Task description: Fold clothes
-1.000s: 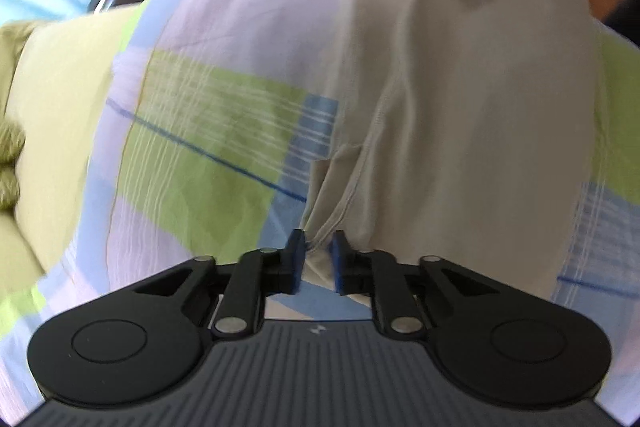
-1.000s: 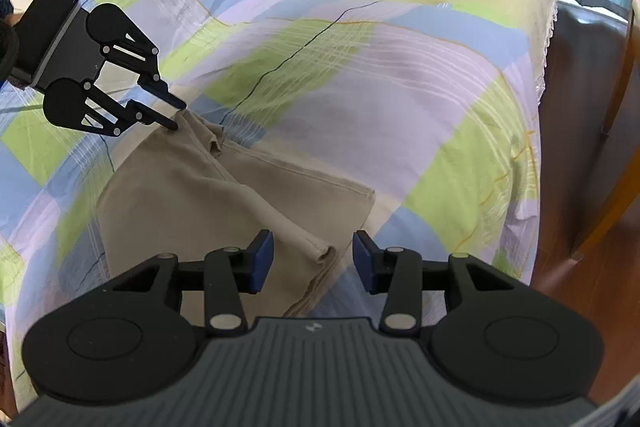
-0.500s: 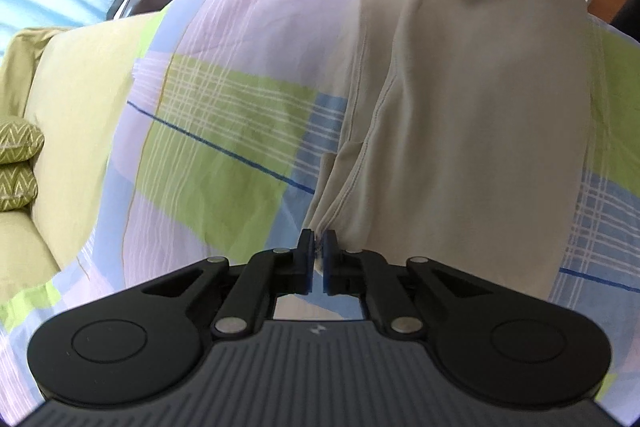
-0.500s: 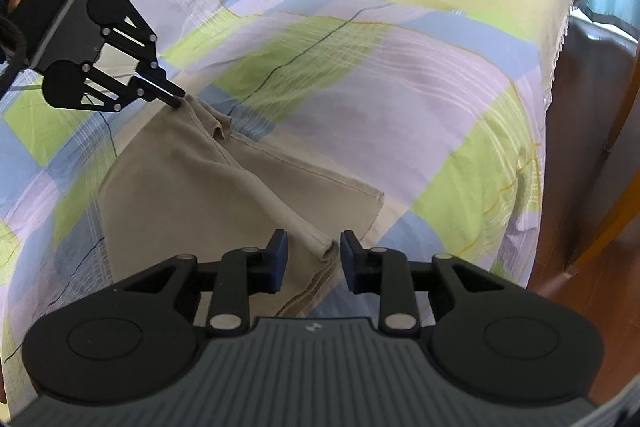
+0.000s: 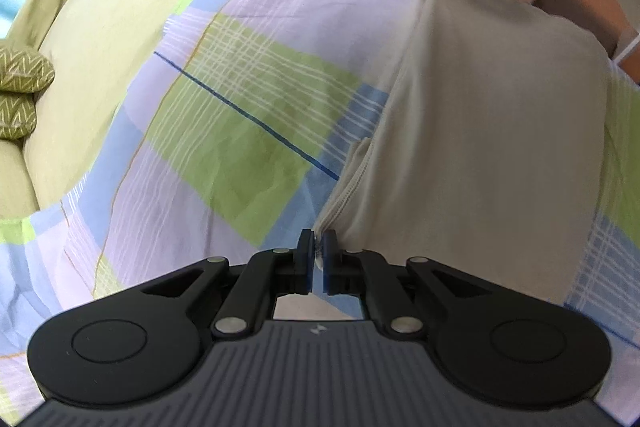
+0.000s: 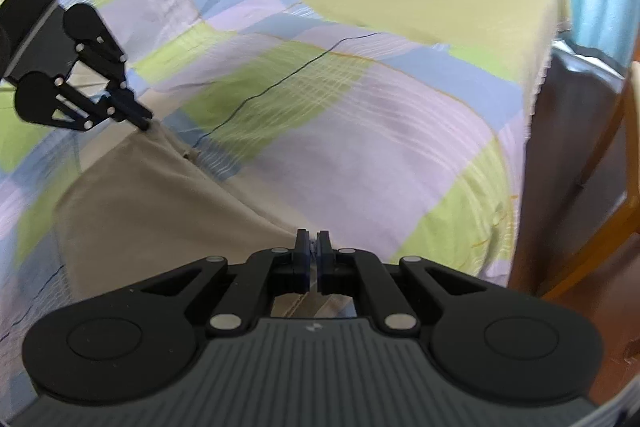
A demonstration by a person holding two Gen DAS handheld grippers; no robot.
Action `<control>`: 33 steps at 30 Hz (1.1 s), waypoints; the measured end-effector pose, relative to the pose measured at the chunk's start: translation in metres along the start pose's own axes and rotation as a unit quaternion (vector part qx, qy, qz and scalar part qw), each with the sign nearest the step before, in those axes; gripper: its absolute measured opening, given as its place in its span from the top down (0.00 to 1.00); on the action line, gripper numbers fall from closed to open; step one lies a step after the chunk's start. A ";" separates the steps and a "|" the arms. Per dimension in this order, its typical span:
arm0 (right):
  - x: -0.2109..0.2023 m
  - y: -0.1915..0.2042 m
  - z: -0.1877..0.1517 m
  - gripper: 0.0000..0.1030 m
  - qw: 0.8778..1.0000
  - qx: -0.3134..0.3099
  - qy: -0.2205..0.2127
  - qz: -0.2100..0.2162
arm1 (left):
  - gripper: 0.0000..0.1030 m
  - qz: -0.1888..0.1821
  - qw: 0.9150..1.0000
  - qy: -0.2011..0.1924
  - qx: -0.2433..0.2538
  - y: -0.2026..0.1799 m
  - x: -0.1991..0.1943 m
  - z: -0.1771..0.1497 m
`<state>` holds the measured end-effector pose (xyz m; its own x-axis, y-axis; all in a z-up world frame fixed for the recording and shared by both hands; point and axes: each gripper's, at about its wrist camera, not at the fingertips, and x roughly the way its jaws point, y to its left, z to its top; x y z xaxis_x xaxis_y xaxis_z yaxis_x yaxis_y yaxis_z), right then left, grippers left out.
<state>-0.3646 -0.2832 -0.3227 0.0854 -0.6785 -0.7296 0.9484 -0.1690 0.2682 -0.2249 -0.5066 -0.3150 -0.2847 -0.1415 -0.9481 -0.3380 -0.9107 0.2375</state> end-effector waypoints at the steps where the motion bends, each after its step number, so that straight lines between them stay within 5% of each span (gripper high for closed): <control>1: -0.001 0.000 -0.001 0.99 1.000 0.002 -0.006 -0.005 | 0.99 0.001 1.000 -0.005 -0.004 0.000 0.000 -0.001; 7: 0.012 0.001 -0.012 1.00 0.999 0.005 0.016 -0.034 | 0.99 -0.007 0.998 -0.017 -0.064 0.008 0.007 -0.005; 15: 0.018 0.022 -0.012 1.00 0.993 -0.068 -0.026 -0.096 | 0.98 0.012 0.996 -0.014 -0.082 0.000 0.007 -0.008; 21: 0.034 0.028 -0.017 1.00 0.990 -0.089 0.000 -0.105 | 0.97 0.030 0.995 0.003 -0.092 -0.007 0.021 -0.001; 25: 0.019 0.033 -0.004 0.83 0.980 -0.077 -0.014 -0.182 | 0.96 0.035 0.995 0.004 -0.093 -0.009 0.018 0.001; 27: 0.005 0.041 0.002 0.83 0.985 -0.064 -0.049 -0.154 | 0.96 0.038 0.994 0.001 -0.098 -0.011 0.014 -0.003; 29: 0.005 0.063 0.007 0.89 0.992 -0.082 -0.073 -0.055 | 0.96 0.039 0.994 0.000 -0.104 -0.011 0.011 -0.008; 30: 0.007 0.071 0.009 0.97 0.993 -0.091 -0.078 -0.024 | 0.95 0.041 0.994 0.000 -0.105 -0.012 0.011 -0.008; 33: 0.042 0.096 0.015 0.98 0.991 -0.116 -0.062 0.038 | 0.95 0.045 0.993 -0.003 -0.109 -0.013 0.013 -0.007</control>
<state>-0.2748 -0.3383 -0.3185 0.1356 -0.7682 -0.6257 0.9865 0.0461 0.1571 -0.2175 -0.4993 -0.3320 -0.3109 -0.2252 -0.9234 -0.1095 -0.9566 0.2702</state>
